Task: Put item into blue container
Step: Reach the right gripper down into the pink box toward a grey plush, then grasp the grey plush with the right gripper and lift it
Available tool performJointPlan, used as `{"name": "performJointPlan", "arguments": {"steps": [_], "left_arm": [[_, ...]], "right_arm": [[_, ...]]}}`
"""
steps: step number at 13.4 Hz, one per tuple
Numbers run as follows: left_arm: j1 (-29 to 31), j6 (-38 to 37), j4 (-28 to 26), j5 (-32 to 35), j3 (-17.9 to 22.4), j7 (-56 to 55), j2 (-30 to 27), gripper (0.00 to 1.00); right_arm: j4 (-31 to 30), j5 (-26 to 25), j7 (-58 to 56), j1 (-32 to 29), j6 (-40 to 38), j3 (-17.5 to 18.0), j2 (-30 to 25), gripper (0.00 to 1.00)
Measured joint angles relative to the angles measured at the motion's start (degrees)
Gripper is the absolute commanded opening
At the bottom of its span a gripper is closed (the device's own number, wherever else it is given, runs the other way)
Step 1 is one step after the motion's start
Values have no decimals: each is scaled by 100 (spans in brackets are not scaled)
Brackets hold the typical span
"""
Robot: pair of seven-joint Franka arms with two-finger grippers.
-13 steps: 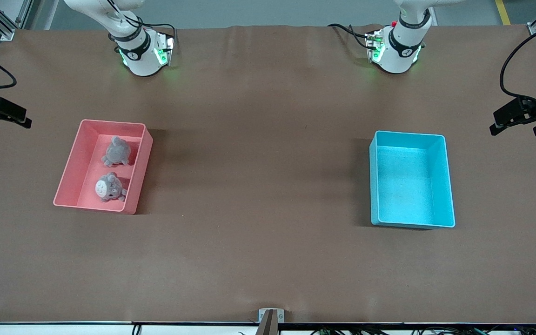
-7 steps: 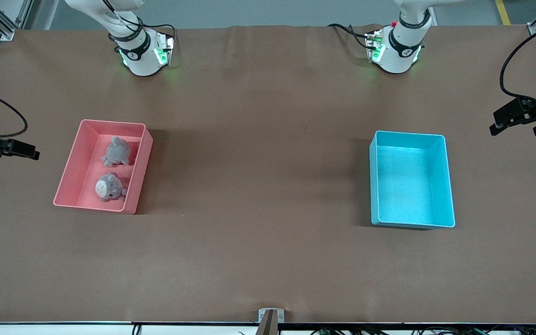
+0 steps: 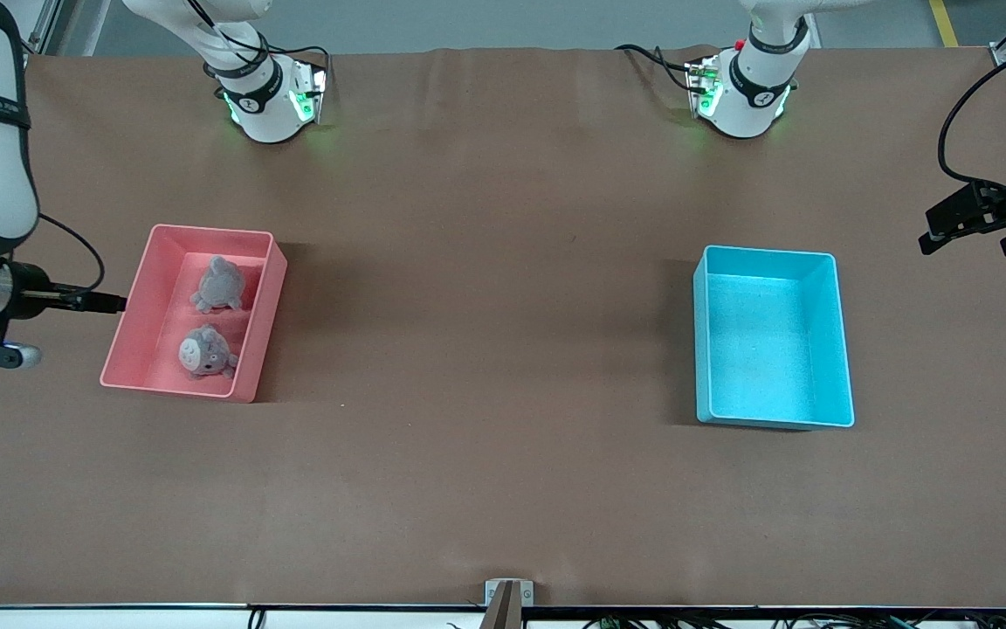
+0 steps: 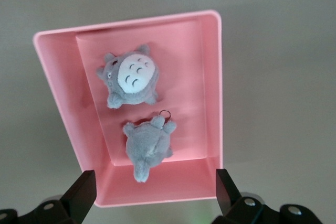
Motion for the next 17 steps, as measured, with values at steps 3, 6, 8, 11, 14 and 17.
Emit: {"name": "performJointPlan", "arguments": {"steps": [3, 6, 8, 11, 14, 17], "left_arm": [[0, 0, 0, 0, 0, 0, 0, 100], [0, 0, 0, 0, 0, 0, 0, 100], [-1, 0, 0, 0, -1, 0, 0, 100], [-3, 0, 0, 0, -4, 0, 0, 100], [-3, 0, 0, 0, -5, 0, 0, 100], [-3, 0, 0, 0, -8, 0, 0, 100]], "right_arm": [[-1145, 74, 106, 8, 1007, 18, -220, 100], [-2019, 263, 122, 15, 1693, 28, -339, 100], [-2425, 277, 216, 57, 1944, 52, -344, 100], [-2686, 287, 591, 288, 2017, 79, -338, 100], [-2929, 289, 780, 462, 2450, 84, -249, 100], [-3105, 289, 783, 460, 2726, 72, -24, 100]]}}
